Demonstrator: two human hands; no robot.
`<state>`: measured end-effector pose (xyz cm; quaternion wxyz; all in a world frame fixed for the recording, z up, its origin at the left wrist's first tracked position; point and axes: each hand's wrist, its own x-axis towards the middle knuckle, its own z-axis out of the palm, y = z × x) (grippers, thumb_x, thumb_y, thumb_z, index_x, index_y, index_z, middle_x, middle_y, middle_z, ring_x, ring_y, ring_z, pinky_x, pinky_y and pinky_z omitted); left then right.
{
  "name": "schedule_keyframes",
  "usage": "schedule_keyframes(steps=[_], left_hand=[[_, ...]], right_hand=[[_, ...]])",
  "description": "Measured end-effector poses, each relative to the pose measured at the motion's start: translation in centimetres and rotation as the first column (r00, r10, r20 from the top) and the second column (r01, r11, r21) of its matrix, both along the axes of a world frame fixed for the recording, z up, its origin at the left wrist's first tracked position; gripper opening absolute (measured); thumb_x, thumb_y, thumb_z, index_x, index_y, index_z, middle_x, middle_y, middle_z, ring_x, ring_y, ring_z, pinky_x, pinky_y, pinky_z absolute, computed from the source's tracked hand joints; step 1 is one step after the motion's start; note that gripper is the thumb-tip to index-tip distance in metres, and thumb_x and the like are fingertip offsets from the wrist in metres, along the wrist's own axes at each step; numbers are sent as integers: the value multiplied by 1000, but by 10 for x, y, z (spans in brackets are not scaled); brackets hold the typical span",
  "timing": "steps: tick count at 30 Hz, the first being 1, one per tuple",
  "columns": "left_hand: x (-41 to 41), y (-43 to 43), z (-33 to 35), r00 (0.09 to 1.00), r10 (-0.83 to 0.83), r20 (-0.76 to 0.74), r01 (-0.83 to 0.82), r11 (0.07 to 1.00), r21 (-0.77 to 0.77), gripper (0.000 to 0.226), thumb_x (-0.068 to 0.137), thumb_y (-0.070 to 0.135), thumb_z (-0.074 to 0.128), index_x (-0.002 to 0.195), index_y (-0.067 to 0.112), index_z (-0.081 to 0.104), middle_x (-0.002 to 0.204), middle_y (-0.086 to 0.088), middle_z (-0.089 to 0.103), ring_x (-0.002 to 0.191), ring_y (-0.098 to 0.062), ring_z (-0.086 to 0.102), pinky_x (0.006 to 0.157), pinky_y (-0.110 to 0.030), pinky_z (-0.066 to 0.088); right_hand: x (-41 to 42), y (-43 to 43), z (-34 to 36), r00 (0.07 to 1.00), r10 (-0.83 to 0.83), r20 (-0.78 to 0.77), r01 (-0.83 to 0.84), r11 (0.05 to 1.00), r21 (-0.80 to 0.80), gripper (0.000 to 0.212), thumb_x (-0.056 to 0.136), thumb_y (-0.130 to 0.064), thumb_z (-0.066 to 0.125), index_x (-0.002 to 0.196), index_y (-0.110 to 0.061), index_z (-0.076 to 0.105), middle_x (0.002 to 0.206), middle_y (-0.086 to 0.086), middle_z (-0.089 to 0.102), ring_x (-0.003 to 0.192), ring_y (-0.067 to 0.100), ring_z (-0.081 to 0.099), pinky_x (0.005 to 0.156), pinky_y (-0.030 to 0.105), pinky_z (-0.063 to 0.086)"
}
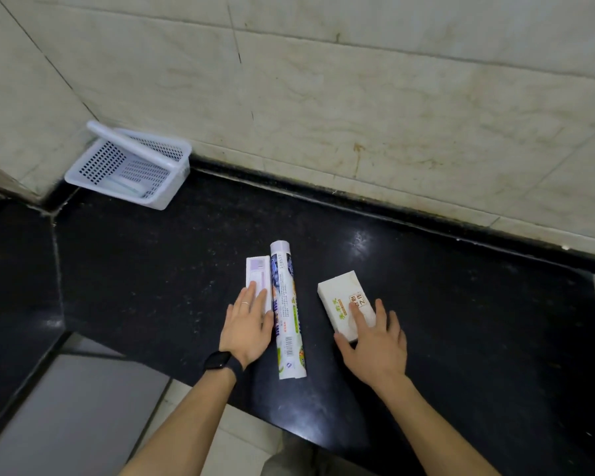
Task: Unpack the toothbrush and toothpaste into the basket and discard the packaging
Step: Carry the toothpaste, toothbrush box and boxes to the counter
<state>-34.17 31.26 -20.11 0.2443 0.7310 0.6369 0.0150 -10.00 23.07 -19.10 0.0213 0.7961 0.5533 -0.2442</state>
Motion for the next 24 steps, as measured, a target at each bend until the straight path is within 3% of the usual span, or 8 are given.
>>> schedule_keyframes(steps=[2,7,14,19,24], left_hand=[[-4,0,8,999,28,28,-29,999,32,55,100,36,41,152,20,29,164,-5,14,150,-24,11,121,-44,15],[-24,-2,20,993,94,71,-97,994,46,59,98,39,46,152,21,31,163,-4,19,149,-23,17,122,-38,17],[-55,15,18,984,137,113,-137,991,-8,60,97,39,50,152,22,32,162,-4,21,147,-23,21,120,-36,22],[-79,36,12,981,137,135,-122,986,-112,65,96,47,50,153,26,27,162,-4,20,147,-24,21,119,-37,24],[-74,63,6,980,114,161,-72,966,-247,87,88,61,53,155,29,8,161,-4,18,142,-26,33,107,-45,40]], right_hand=[[2,5,14,1000,6,-14,-5,999,48,71,93,-68,36,155,-37,23,166,7,11,152,36,7,121,51,17],[-14,4,38,996,25,-87,-7,980,199,66,93,-60,47,148,-25,40,160,-2,33,150,26,17,118,44,27],[-70,24,46,967,81,-241,-16,965,262,61,94,-53,52,147,-26,40,154,-6,39,145,19,25,117,39,33],[-115,55,35,967,-2,-257,47,984,169,59,91,-47,54,144,-27,39,148,-3,44,136,23,39,109,41,41],[-147,75,13,962,-168,-215,146,983,-113,69,84,-31,58,146,-23,27,145,8,39,126,36,47,92,48,48]])
